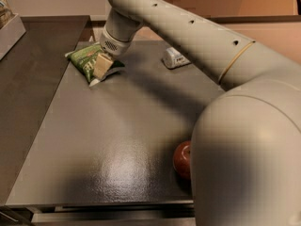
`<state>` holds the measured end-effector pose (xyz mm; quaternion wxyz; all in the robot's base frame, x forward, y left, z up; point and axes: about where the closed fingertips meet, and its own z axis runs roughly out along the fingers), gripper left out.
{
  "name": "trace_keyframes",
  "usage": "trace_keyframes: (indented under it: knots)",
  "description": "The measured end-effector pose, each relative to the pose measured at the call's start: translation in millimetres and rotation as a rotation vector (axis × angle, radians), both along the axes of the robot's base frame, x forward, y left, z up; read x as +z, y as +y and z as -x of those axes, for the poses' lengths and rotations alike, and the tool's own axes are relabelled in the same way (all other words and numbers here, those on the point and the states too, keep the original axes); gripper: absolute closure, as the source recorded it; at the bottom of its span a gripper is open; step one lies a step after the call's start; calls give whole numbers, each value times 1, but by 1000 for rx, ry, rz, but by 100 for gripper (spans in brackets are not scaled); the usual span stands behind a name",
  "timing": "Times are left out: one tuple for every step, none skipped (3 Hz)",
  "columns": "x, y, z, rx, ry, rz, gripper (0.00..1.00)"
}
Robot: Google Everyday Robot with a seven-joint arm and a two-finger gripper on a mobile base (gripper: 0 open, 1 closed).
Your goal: Pick green jalapeno chip bag
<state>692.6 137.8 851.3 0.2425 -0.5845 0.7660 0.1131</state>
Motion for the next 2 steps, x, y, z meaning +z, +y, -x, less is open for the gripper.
trace_keyframes:
  knots:
    - [1, 0, 0, -2, 0, -5, 64]
    - [10, -5, 0, -9, -13, -28, 87]
